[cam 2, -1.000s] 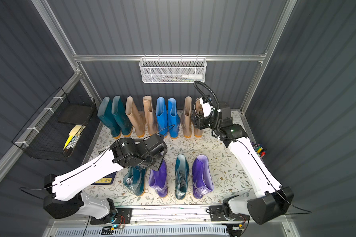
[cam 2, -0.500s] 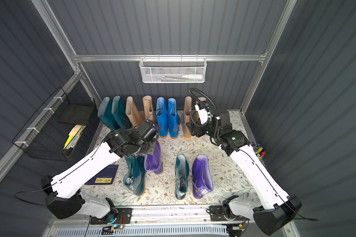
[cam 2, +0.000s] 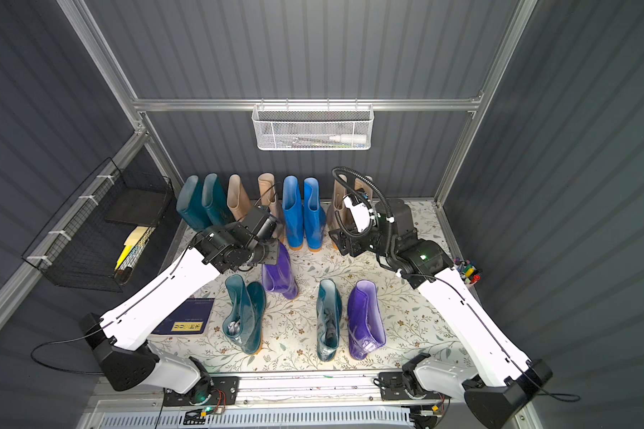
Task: Match and arrange rain boots in pairs
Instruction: Move the rain boot to the center of the board.
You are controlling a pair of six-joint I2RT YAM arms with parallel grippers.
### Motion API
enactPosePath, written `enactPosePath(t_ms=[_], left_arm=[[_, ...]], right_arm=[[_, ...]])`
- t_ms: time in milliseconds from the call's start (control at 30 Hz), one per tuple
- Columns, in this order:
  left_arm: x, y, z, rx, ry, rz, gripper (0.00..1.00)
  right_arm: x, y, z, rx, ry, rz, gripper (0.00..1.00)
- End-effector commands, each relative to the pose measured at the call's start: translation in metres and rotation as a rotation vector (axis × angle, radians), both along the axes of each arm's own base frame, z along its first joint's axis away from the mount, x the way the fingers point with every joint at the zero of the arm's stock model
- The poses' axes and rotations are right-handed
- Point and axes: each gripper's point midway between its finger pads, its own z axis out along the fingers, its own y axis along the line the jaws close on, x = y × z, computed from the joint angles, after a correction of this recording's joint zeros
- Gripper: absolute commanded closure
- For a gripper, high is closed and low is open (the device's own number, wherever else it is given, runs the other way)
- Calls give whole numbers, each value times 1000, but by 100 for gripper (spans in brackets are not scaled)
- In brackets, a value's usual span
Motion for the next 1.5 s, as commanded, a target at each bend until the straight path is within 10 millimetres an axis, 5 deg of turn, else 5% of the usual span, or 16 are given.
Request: enactPosePath(t_ms=[0, 167, 367, 567, 967, 1100, 1467], left_arm=[[19, -4, 18, -74, -88, 38, 100], [24, -5, 7, -76, -58, 50, 90], [28, -8, 1, -87, -43, 48, 64], [29, -10, 9, -104, -57, 34, 55], [32, -16, 43, -151, -121, -12, 23], [28, -12, 60, -170, -157, -15, 19], [-7, 51, 125, -137, -328, 58, 15]], right_arm=[[-12, 2, 9, 10, 4, 31, 23], [-17, 5, 10, 7, 13, 55, 22], [-20, 10, 7, 1, 33, 76, 22], [-23, 15, 8, 0, 34, 93, 22], [-21, 23, 1, 4, 52, 105, 21], [-18, 34, -6, 11, 78, 122, 21], [-19, 71, -12, 8, 83, 96, 16]])
